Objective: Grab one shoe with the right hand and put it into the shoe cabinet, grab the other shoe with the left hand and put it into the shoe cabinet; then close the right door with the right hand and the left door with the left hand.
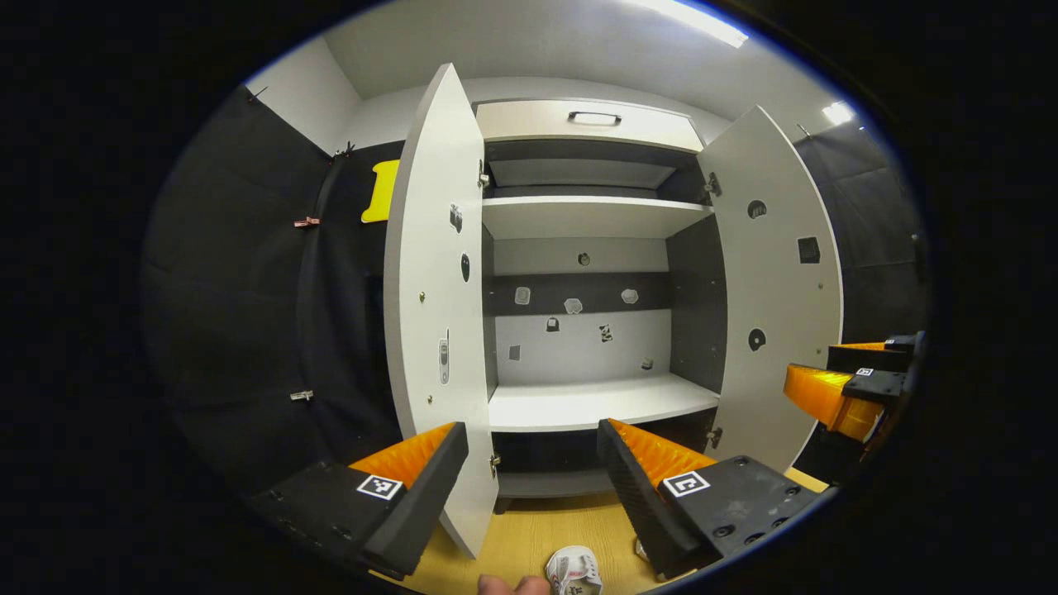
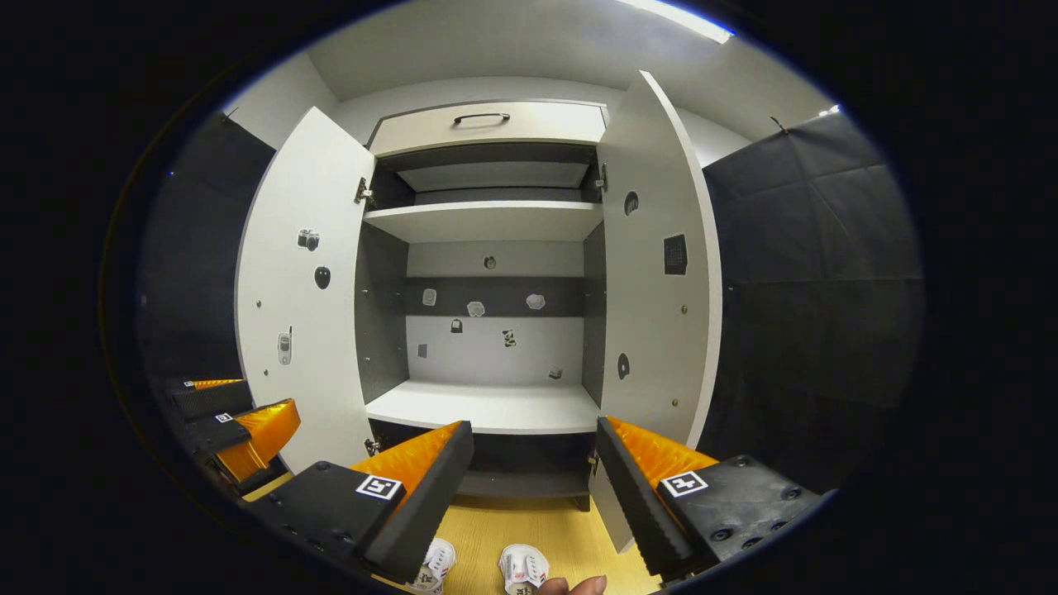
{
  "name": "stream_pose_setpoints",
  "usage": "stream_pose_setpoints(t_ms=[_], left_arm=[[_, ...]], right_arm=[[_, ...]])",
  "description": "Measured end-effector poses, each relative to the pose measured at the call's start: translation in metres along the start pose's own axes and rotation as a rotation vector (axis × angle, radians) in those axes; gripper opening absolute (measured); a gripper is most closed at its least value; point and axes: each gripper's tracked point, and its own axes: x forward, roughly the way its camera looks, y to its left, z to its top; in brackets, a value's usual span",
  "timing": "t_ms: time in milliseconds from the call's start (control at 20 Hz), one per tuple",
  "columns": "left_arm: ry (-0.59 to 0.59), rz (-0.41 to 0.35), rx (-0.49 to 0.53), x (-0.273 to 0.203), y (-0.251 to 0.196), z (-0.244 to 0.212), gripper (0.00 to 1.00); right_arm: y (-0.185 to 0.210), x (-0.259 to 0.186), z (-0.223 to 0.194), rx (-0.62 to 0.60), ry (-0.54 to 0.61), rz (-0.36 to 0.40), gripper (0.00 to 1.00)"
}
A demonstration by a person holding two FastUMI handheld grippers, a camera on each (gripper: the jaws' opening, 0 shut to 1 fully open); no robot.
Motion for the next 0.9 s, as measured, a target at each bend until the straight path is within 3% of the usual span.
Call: stream_pose_setpoints(t_ms=[550,700,900], left_arm=[[-0.041,0.022,0.012,-0.012,0.012,0.009,0.98],[-0.038,0.043,0.01,-0.021,0.021,0.007,0.98],[-0.024,0.063,-0.002,-0.03,0.031,0.0,0.98]], right_arm=[[0.02,-0.012,-0.01,0.004,0.027,0.051,0.98],[0.025,-0.021,-0.046,0.023,0.11,0.082,0.98],[0.027,-0.041,-0.137,0.017,0.308,0.13,0.98]])
